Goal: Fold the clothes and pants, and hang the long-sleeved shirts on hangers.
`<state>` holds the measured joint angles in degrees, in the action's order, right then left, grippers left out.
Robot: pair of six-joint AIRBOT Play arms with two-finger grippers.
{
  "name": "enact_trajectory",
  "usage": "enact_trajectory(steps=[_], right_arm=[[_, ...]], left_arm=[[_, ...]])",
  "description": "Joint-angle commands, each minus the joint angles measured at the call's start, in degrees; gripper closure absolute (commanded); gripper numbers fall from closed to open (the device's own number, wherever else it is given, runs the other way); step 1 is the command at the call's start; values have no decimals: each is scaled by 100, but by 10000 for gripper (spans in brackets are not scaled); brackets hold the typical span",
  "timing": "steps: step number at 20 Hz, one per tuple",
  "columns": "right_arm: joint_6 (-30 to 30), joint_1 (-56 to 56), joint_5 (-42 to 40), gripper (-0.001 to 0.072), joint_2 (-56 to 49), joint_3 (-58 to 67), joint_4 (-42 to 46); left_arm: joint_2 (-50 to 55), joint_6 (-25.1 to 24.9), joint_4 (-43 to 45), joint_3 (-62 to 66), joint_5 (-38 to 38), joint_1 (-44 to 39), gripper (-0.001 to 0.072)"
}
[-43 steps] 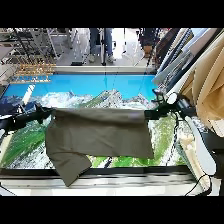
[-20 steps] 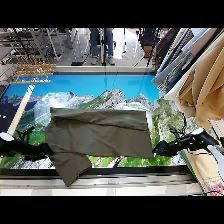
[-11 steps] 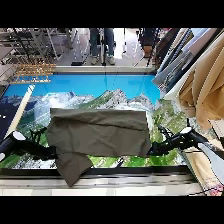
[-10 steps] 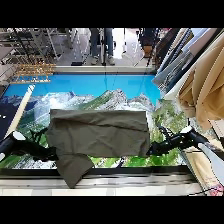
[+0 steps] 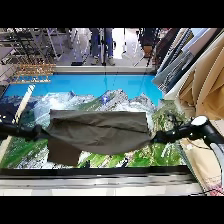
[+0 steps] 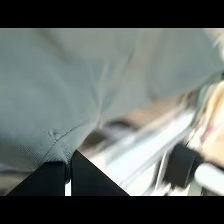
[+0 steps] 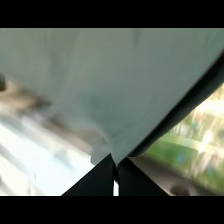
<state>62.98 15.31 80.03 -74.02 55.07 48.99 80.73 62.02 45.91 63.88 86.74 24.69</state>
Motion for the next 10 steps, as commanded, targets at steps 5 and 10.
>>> enact_trajectory(steps=[5, 10], right_arm=[[1106, -68, -1279, 689, -1792, 1965, -396], [1169, -673, -2208, 685, -3206, 3169, -444]], left_arm=[[2295, 876, -1733, 2487, -986, -138, 702], [3585, 1167, -2098, 3226, -1792, -566, 700]])
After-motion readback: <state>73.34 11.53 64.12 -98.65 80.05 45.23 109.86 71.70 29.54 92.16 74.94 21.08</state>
